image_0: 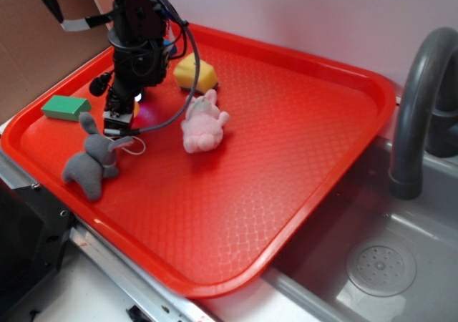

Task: Grab the yellow duck.

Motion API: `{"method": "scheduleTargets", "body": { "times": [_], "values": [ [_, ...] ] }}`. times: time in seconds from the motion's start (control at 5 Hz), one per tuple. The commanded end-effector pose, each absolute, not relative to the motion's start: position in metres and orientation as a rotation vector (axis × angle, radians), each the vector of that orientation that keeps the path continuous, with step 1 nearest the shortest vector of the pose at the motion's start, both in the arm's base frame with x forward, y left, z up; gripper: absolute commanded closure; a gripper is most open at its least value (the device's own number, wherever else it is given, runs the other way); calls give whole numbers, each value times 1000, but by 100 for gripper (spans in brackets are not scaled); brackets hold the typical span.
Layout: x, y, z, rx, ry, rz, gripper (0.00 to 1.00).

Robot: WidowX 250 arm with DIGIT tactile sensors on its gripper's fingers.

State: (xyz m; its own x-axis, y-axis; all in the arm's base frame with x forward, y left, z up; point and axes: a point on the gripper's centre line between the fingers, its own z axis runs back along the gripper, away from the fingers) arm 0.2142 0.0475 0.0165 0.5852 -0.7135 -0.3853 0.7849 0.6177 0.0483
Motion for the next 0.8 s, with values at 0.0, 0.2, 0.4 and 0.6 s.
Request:
{"method": "scheduleTargets", "body": {
  "times": [0.0,0.2,0.4,0.6],
  "values": [
    [215,47,30,265,317,-802,100],
    [226,26,80,310,124,-523,100],
    [224,-3,132,273,78,-267,100],
    [226,-15,174,241,122,-122,100]
  ]
}}
